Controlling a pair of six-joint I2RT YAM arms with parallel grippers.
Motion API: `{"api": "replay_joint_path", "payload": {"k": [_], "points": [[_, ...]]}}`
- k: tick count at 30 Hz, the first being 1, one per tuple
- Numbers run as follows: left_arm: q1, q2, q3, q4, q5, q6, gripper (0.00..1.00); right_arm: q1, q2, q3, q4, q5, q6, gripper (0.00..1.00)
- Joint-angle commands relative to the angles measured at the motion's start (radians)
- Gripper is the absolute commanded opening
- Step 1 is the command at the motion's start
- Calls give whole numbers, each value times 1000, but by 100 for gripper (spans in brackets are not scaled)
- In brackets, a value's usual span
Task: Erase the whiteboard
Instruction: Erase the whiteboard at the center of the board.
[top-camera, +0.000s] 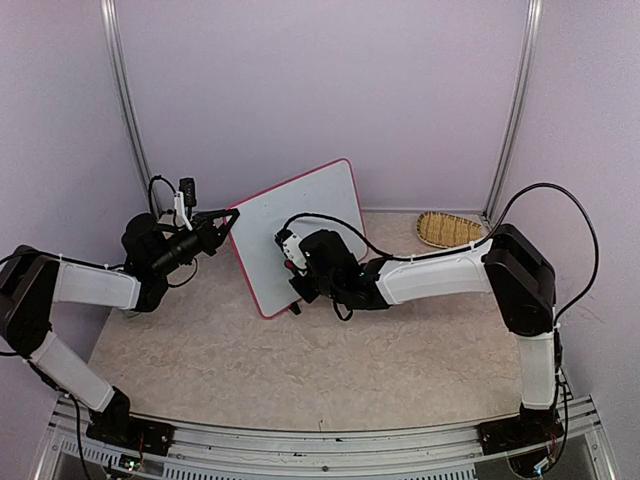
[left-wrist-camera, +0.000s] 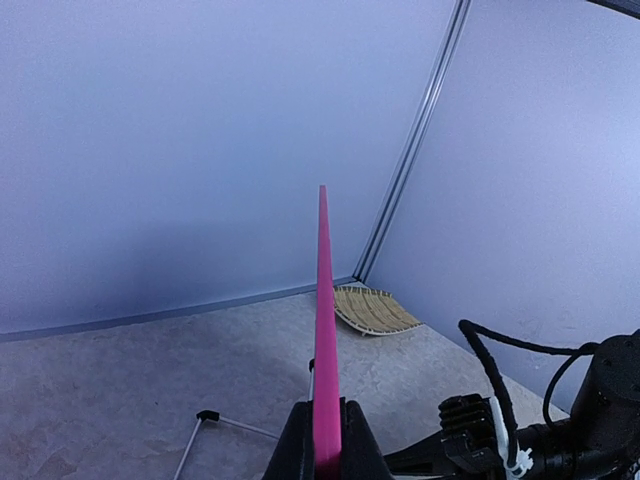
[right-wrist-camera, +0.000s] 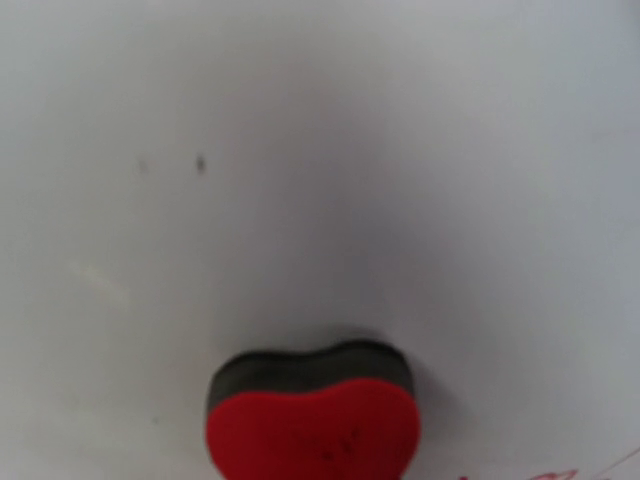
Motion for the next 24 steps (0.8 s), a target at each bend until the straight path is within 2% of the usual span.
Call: {"api": "replay_joint_path", "payload": {"k": [1,12,24], "points": [[-24,43,-8,-134,62,15,0,2,27,14,-22,-8,-23,16],[-22,38,-9,-136,61,17,0,0,96,31,-116,-3,-20,16],[-24,38,-8,-137,64,16,0,-8,132,3,-147,-7,1,16]]}}
